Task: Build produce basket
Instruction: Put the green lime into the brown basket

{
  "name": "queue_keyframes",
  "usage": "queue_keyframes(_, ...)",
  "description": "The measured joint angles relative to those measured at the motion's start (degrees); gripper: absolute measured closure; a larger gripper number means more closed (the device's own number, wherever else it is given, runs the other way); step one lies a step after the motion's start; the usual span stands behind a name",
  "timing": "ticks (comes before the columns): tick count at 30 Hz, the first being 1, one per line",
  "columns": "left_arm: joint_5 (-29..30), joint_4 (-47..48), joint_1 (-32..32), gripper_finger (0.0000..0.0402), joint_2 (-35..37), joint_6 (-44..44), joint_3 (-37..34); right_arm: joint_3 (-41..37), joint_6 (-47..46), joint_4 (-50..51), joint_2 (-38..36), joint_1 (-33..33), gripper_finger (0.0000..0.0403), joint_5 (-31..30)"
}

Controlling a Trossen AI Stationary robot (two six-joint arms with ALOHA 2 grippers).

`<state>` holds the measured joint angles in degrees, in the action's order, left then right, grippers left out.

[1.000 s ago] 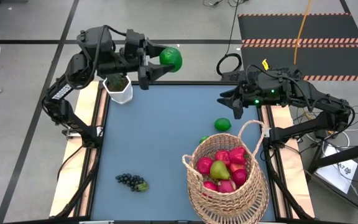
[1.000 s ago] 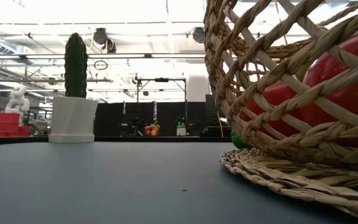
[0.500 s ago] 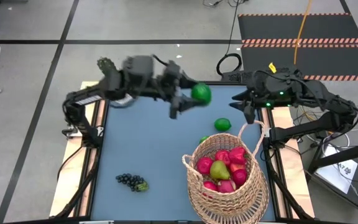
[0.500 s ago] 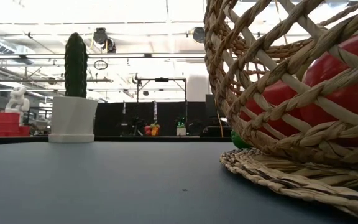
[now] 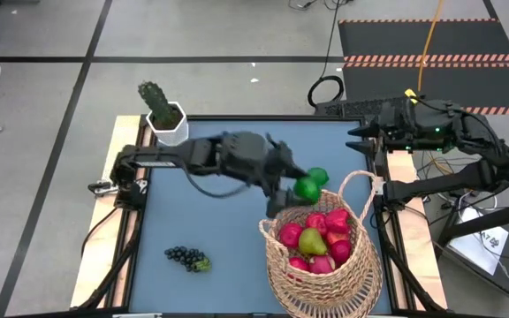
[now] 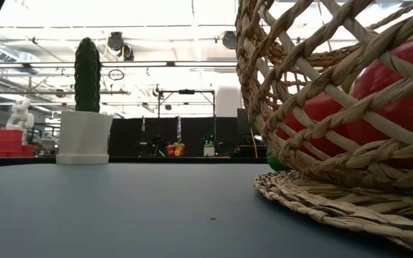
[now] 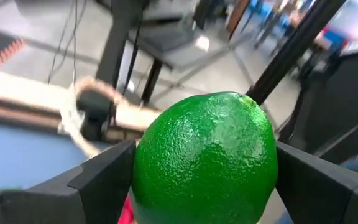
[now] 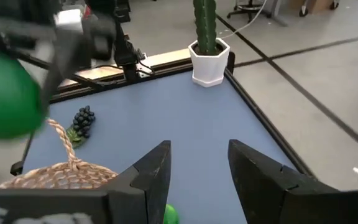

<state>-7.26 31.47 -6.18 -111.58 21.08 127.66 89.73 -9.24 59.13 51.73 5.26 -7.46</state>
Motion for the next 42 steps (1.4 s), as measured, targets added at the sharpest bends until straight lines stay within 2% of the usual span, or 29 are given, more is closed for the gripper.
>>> queue_keyframes(13, 2.2, 2.9, -0.7, 0.0055, -9.6, 1.0, 0.0, 0.0, 2.0, 0.3, -1.2, 0.0, 0.025, 0.2)
queue_keyframes(19, 1.3, 3.9, -0.8, 0.0055, -13.6, -0.2, 0.0, 0.0, 2.0, 0.3, -1.4, 0.0, 0.025, 0.2)
queue_keyframes(22, 1.5, 4.3, -1.0, 0.0055, -15.3, 0.6, 0.0, 0.0, 2.0, 0.3, -1.7, 0.0, 0.025, 2.2)
queue_keyframes(29, 7.5, 7.1, -1.8, 0.0054, -15.5, -1.5, 0.0, 0.0, 0.4, 0.3, -2.0, 0.0, 0.025, 3.3)
queue_keyframes(36, 7.8, 9.7, -1.9, 0.0008, -15.6, -2.2, 0.0, 0.0, 0.5, 0.3, -2.1, 0.0, 0.025, 3.3)
queue_keyframes(42, 7.0, 8.7, -1.7, 0.001, -15.4, -2.3, 0.0, 0.0, -0.4, 0.3, -2.1, 0.0, 0.025, 3.3)
